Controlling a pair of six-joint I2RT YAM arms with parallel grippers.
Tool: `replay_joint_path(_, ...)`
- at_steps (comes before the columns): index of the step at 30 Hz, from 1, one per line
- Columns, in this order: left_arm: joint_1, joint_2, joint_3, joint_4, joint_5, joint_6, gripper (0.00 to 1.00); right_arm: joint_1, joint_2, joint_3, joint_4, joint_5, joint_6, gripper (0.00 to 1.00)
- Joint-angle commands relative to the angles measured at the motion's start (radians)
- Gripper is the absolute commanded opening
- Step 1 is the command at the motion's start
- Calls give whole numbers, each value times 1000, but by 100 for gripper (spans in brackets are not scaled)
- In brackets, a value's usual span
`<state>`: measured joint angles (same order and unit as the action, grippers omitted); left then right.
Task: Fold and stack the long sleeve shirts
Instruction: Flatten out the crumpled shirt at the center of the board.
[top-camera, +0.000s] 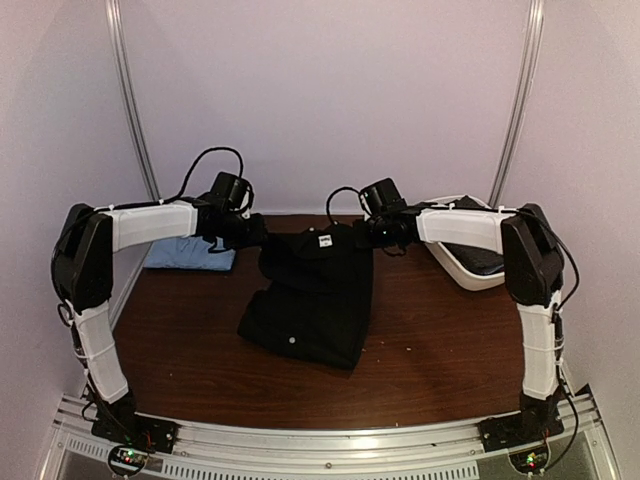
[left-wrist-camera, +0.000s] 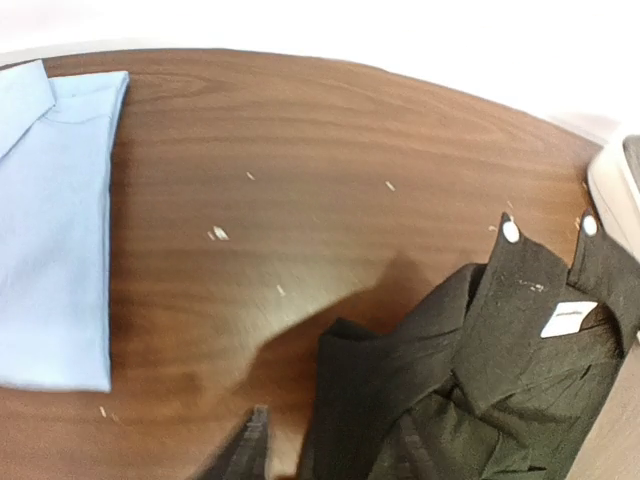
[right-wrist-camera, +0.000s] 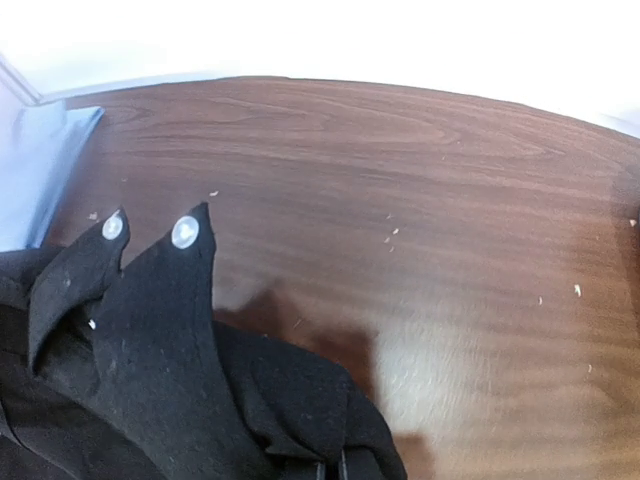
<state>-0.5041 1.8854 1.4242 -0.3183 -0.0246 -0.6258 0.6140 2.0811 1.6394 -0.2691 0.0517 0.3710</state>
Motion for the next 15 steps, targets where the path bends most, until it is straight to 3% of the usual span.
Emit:
replay_joint_path(1, 76, 93, 117, -47, 73, 62, 57, -50, 120, 183, -59, -25, -46, 7)
replay_joint_path(5, 111, 78, 111, -49, 100, 83, 75, -84, 202, 299, -122, -70, -56, 24)
replay_joint_path(9, 116, 37, 54, -44, 166, 94, 79, -91, 234, 353, -168, -92, -74, 56)
replay_joint_path(15, 112, -73, -144, 14, 282, 78, 74, -79, 132, 239, -162, -102, -79, 66)
